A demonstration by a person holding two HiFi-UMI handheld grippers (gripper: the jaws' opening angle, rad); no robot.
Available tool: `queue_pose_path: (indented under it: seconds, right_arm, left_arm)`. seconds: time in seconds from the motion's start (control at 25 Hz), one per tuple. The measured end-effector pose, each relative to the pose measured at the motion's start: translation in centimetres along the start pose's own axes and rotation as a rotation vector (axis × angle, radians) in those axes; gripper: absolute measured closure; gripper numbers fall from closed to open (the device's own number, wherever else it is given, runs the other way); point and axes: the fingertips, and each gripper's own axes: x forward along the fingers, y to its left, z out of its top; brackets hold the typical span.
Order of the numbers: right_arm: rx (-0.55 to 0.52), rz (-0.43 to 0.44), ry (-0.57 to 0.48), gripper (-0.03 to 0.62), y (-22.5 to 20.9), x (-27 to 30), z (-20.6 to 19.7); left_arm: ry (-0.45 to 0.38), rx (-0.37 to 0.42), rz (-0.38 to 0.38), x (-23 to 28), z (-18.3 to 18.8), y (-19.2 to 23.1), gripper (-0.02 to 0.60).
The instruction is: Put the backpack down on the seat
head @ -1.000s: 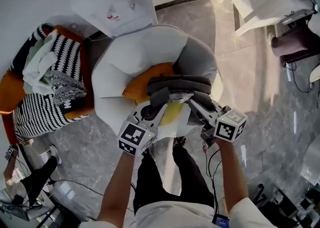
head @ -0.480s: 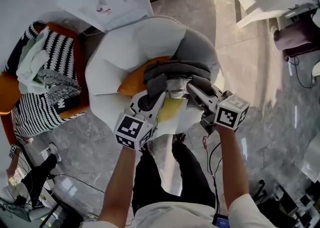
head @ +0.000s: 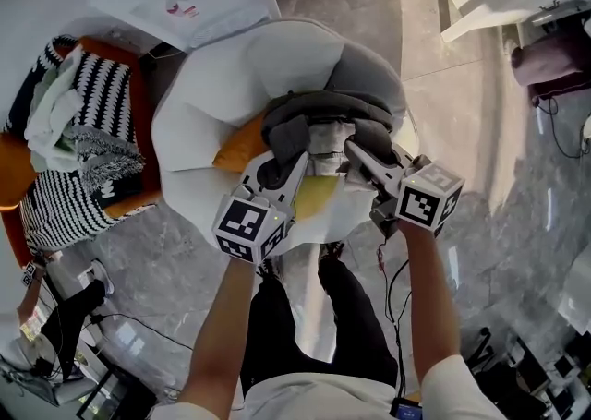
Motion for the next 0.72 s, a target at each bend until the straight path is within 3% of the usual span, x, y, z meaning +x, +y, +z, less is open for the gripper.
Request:
queue_pose_path:
  seconds: [0.2, 0.36, 0.72]
  right_arm:
    - [0.024, 0.001, 0.000, 0.563, -0.9, 0.9, -0.3]
    - [-0.038, -0.041, 0.011, 0.563, -2.1, 1.9, -0.3]
    - [-0.039, -0.062, 0.060, 0.563, -3.9, 3.3, -1.7]
  left_arm:
    - [0.003, -0.020, 0.001, 1.0, -0.6, 0.8, 0.520]
    - [0.023, -0.018, -0.009, 1.7, -1.3, 1.6, 0.518]
    - [0.091, -0.051, -0.041, 3.5, -4.0, 3.0, 0.517]
